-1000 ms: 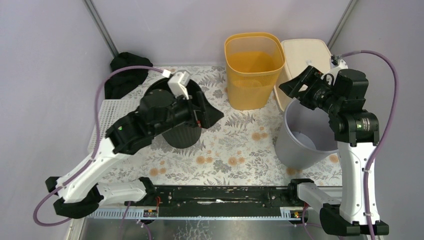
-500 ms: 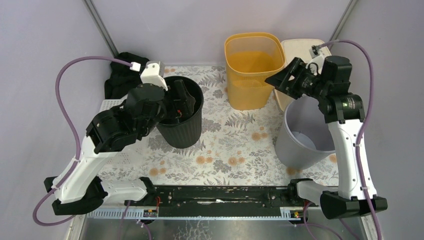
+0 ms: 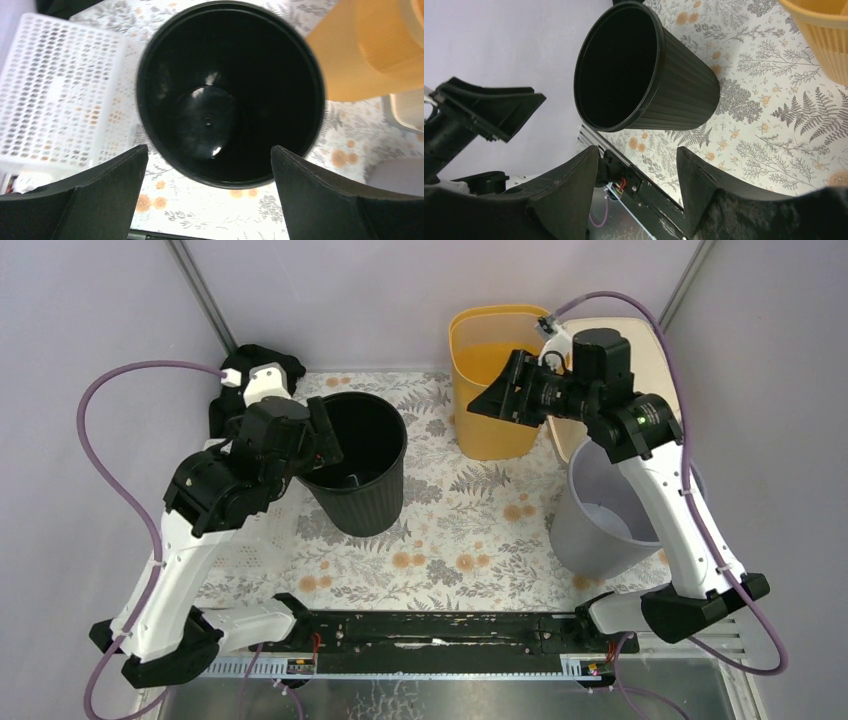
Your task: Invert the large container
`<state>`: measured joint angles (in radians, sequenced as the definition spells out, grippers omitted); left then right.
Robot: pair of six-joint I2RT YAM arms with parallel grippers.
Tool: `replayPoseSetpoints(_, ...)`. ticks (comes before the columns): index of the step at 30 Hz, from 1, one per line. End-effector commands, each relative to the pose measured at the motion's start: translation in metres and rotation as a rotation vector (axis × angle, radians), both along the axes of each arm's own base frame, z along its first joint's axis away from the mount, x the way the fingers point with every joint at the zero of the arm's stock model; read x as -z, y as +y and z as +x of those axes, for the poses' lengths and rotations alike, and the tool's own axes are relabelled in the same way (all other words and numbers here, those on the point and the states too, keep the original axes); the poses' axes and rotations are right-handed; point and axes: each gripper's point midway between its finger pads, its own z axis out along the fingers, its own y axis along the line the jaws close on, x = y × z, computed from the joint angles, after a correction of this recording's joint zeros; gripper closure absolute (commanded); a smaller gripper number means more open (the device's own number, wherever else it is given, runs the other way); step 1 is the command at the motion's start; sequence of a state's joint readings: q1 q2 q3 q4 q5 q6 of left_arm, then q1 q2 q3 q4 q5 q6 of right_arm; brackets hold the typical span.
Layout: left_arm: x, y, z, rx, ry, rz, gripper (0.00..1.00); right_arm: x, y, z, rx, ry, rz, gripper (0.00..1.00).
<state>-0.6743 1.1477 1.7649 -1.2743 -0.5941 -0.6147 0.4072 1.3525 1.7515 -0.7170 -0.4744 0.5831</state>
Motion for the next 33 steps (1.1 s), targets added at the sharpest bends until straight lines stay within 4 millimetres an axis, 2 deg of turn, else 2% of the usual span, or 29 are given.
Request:
replayPoseSetpoints(1,0.022,0.027,-0.001,-0.058,0.064,0.076,0.00,-0.002,0.019,-0.007,-0.052,-0.045,-0.067,0.35)
replayPoseSetpoints(4,0.035,0.031,0.004,-0.064,0.098,0.074,0.00,0.023,0.031,-0.013,-0.058,-0.007,-0.181,0.36)
replayPoseSetpoints(6,0.038,0.033,0.006,-0.067,0.106,0.075,0.00,0.047,0.028,-0.011,-0.031,0.028,-0.302,0.36)
replayPoseSetpoints(10,0.030,0.039,0.010,-0.073,0.098,0.088,0.00,0.095,0.004,-0.012,0.042,0.097,-0.531,0.38)
replayPoseSetpoints(14,0.028,0.043,0.014,-0.077,0.104,0.111,0.00,0.130,-0.028,-0.021,0.120,0.145,-0.663,0.38)
replayPoseSetpoints(19,0.032,0.043,0.019,-0.066,0.113,0.113,0.00,0.169,-0.057,-0.042,0.152,0.219,-0.768,0.39)
replayPoseSetpoints(24,0.041,0.038,0.023,-0.040,0.133,0.101,0.00,0.189,-0.095,-0.050,0.239,0.233,-0.896,0.38)
replayPoseSetpoints(33,0.055,0.033,0.028,-0.016,0.165,0.093,0.00,0.193,-0.150,-0.046,0.380,0.278,-0.926,0.38)
